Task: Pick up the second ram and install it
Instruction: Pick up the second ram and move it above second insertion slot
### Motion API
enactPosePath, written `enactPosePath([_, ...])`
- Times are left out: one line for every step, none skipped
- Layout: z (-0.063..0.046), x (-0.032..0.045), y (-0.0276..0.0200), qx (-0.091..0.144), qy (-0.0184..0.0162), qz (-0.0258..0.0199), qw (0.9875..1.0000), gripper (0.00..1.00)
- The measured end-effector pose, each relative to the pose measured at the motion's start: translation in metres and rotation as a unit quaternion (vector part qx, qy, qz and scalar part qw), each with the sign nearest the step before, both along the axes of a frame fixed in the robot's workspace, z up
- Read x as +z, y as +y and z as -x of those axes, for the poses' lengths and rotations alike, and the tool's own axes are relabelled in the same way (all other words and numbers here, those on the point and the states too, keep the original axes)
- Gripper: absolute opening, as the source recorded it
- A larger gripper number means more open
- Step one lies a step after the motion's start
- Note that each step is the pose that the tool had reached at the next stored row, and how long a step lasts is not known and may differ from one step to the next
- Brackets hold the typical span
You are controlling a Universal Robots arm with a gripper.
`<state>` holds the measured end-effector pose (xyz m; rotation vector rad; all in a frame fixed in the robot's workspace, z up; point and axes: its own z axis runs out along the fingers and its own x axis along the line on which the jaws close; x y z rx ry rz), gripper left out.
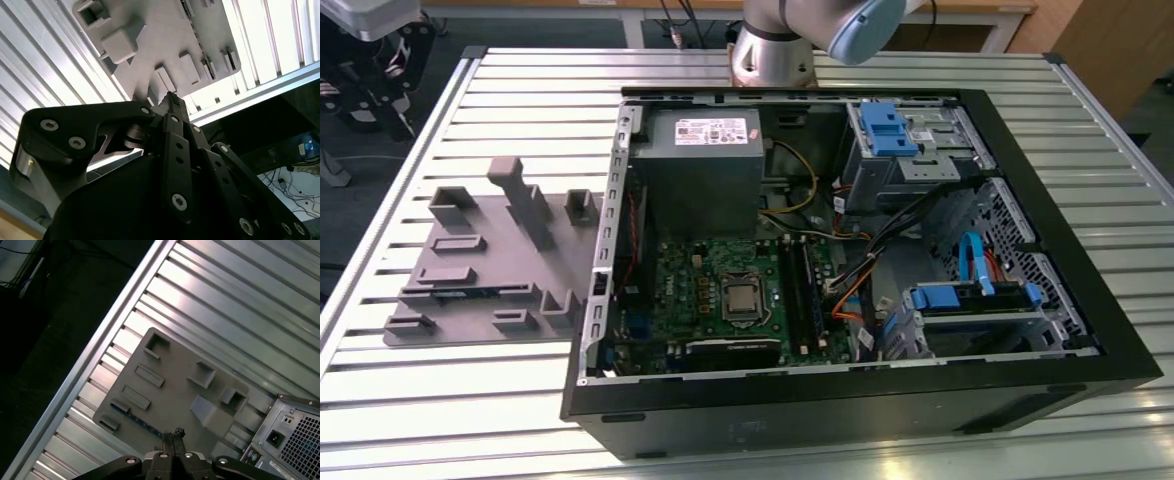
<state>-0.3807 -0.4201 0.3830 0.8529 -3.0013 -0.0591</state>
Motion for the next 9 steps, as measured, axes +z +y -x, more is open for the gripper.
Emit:
enactPosePath([0.0, 0.0, 0.0, 0.003, 0.0, 0.0001, 1.0, 0.11])
enactPosePath([0.0, 0.0, 0.0, 0.006, 0.0, 0.0, 1.0, 0.11])
enactPosePath([0.0, 0.0, 0.0, 0.008, 0.0, 0.0, 1.0, 0.11])
enactPosePath([0.0, 0.0, 0.0, 0.011, 0.0, 0.0, 0.9999, 0.11])
enactPosePath([0.0, 0.0, 0.0, 0.014, 0.0, 0.0, 0.9999, 0.11])
enactPosePath([0.0, 0.0, 0.0, 0.017, 0.0, 0.0, 0.9999, 0.11])
enactPosePath([0.0, 0.0, 0.0, 0.019, 0.0, 0.0, 0.9998, 0.11])
enactPosePath([0.0, 0.0, 0.0, 0.022, 0.0, 0.0, 0.9998, 0.11])
enactPosePath([0.0, 0.0, 0.0, 0.024, 0.0, 0.0, 0.9997, 0.11])
